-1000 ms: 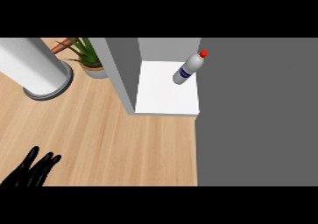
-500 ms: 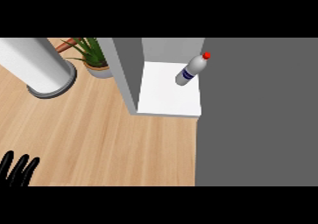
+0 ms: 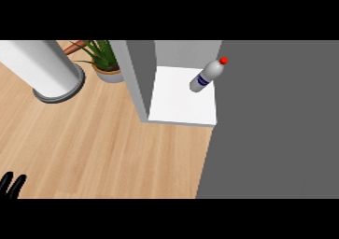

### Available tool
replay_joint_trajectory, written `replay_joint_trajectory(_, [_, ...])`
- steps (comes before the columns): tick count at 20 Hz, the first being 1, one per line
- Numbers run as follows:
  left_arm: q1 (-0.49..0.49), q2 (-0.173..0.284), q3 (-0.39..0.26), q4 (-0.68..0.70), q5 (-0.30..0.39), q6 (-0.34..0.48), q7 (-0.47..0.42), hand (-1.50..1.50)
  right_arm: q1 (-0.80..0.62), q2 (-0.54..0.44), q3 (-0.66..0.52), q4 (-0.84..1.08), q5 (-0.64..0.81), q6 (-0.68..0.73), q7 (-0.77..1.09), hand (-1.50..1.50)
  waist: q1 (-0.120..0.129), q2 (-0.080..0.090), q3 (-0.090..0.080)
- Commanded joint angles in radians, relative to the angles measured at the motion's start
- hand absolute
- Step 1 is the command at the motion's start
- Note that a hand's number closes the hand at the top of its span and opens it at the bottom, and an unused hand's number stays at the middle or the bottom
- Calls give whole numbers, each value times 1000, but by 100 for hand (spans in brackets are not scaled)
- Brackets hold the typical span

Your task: Pick up the bottled water, place it into the cabinet and close the cabinet

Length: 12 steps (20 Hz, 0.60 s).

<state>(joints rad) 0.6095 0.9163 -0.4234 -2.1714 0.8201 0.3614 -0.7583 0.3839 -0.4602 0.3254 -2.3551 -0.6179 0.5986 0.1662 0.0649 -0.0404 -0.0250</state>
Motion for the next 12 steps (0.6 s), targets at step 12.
replay_joint_trajectory(12, [115, 81, 105, 9, 42, -135, -62, -150, -396, 189, 209, -40, 149, -360, 262, 150, 53, 11, 2])
